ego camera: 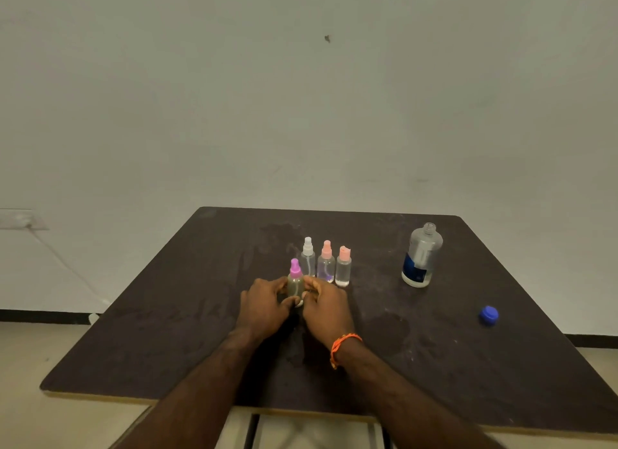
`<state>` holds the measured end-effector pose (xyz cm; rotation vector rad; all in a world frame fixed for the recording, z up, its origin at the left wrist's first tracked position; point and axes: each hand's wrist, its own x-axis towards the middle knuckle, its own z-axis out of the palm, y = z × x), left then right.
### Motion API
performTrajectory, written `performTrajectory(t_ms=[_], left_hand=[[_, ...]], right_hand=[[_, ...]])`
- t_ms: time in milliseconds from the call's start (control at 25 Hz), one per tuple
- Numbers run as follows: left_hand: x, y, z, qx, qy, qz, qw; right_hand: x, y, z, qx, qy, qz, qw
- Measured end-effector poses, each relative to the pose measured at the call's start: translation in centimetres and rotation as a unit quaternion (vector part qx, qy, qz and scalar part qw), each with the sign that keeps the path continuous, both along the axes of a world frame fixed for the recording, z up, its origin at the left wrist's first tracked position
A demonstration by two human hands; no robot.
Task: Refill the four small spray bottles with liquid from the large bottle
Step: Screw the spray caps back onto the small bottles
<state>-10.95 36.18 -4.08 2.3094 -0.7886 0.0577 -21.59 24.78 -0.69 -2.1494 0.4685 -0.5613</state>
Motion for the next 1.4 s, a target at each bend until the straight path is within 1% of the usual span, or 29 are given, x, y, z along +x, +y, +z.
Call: performTrajectory(t_ms=[160, 320, 600, 720, 840, 1000, 1120, 1280, 1400], left_hand=[[3.3, -0.4, 0.1, -0.005, 0.006, 0.002, 1.000], [5.5, -1.7, 0.0, 0.001, 0.011, -0.002, 1.000], [7.1, -2.3, -0.4, 0.010, -0.005, -0.010, 1.000], [7.1, -2.4, -0.6, 0.004, 0.003, -0.007, 1.000], [7.0, -2.4, -0.7, 0.015, 0.013, -0.001, 1.000], [6.1, -2.2, 0.1, 0.063, 0.001, 0.015, 0.998], [4.9, -1.7, 1.4, 0.084, 0.013, 0.048, 0.995], [2.3, -0.7, 2.7, 0.071, 0.010, 0.055, 0.996], [-0.7, -0.5, 3.2, 0.042, -0.051, 0.072, 0.995]], right_hand=[[3.2, 0.5, -0.4, -0.031, 0.010, 0.016, 0.999], [4.7, 0.2, -0.8, -0.082, 0.045, 0.023, 0.995], [5.7, -0.3, -0.7, -0.079, 0.052, 0.035, 0.995], [5.8, -0.6, -0.4, -0.063, 0.054, 0.039, 0.996], [5.7, -0.7, -0.3, -0.067, 0.060, 0.042, 0.995], [4.8, -1.1, -0.3, -0.068, 0.042, 0.023, 0.997], [3.1, -1.7, -0.3, -0.070, 0.029, 0.009, 0.997], [-0.1, -3.0, -0.3, -0.085, 0.040, 0.002, 0.996], [-3.4, -4.4, 0.2, -0.110, 0.062, -0.014, 0.992]])
